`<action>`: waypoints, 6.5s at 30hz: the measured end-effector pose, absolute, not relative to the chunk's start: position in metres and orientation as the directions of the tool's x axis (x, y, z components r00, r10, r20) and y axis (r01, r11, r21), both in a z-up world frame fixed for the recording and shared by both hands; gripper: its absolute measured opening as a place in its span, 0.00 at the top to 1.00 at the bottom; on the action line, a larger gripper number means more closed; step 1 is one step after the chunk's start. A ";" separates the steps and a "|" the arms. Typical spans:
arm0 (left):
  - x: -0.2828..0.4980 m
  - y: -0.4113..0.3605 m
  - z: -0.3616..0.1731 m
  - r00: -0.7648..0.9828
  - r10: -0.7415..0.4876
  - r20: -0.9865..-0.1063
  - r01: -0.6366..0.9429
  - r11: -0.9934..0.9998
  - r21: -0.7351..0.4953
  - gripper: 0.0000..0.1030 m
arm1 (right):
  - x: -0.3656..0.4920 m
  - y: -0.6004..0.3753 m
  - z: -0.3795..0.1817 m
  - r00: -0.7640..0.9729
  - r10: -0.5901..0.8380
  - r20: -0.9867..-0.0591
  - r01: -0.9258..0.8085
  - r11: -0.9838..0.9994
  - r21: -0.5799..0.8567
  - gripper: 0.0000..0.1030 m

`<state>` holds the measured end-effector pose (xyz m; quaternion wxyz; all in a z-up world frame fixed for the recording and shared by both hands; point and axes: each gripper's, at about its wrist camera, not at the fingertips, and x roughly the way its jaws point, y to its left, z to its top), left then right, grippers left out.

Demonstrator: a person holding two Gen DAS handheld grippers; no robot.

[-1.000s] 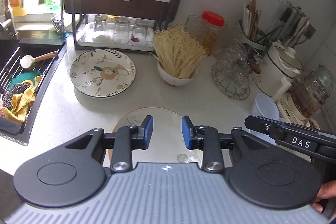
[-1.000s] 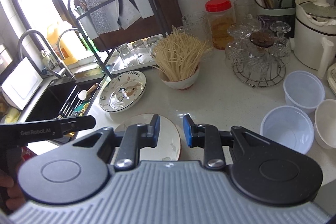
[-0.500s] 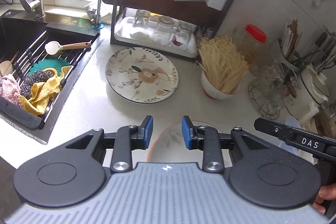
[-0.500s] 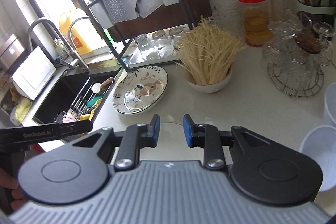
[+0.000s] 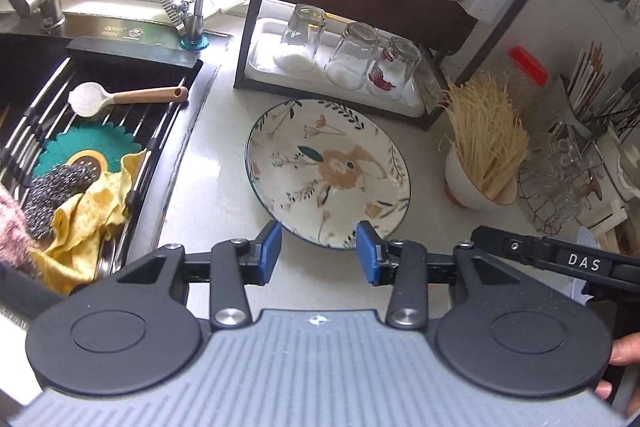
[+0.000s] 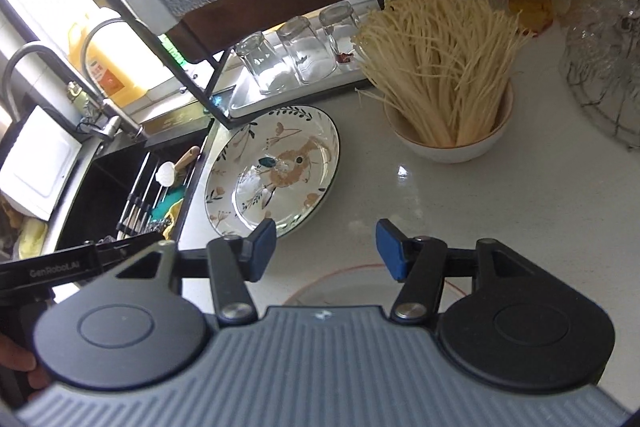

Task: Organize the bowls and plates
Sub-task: 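Move both tools to the rim of the floral rabbit plate, then close the left tool on the floral plate rim while the right tool closes beside it, then lift the floral plate off the counter with both tools, then carry the floral plate with both tools toward the stacked white plates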

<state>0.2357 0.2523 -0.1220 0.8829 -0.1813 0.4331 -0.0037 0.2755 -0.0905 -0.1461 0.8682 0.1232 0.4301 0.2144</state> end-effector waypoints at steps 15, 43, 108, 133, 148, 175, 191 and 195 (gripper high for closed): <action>0.319 0.310 -0.173 0.545 -0.271 -0.794 -0.110 0.915 -0.388 0.56 | 0.331 -0.041 -0.177 0.536 0.407 -0.739 -0.106 0.901 0.420 0.56; 0.383 0.336 -0.216 0.477 -0.384 -0.791 -0.049 0.887 -0.460 0.90 | 0.368 -0.023 -0.211 0.564 0.328 -0.758 -0.049 0.930 0.365 0.87; 0.244 0.197 -0.135 0.474 -0.397 -0.786 0.105 0.912 -0.397 0.92 | 0.238 -0.145 -0.152 0.639 0.379 -0.669 -0.131 0.911 0.391 0.90; 0.223 0.126 -0.165 0.339 -0.305 -0.890 0.203 0.948 -0.247 0.89 | 0.210 -0.188 -0.173 0.632 0.310 -0.711 -0.109 0.943 0.314 0.89; 0.228 0.114 -0.177 0.292 -0.255 -0.922 0.219 0.956 -0.195 0.87 | 0.213 -0.176 -0.173 0.620 0.280 -0.733 -0.145 0.959 0.244 0.89; 0.233 0.141 -0.173 0.222 -0.402 -0.888 0.127 0.915 -0.383 0.85 | 0.215 -0.169 -0.179 0.602 0.268 -0.752 -0.133 0.963 0.236 0.87; 0.234 0.133 -0.169 0.221 -0.390 -0.894 0.134 0.920 -0.368 0.85 | 0.219 -0.172 -0.188 0.553 0.309 -0.773 -0.144 0.950 0.277 0.87; 0.231 0.135 -0.170 0.224 -0.389 -0.893 0.123 0.921 -0.370 0.85 | 0.219 -0.171 -0.187 0.553 0.306 -0.775 -0.147 0.951 0.271 0.87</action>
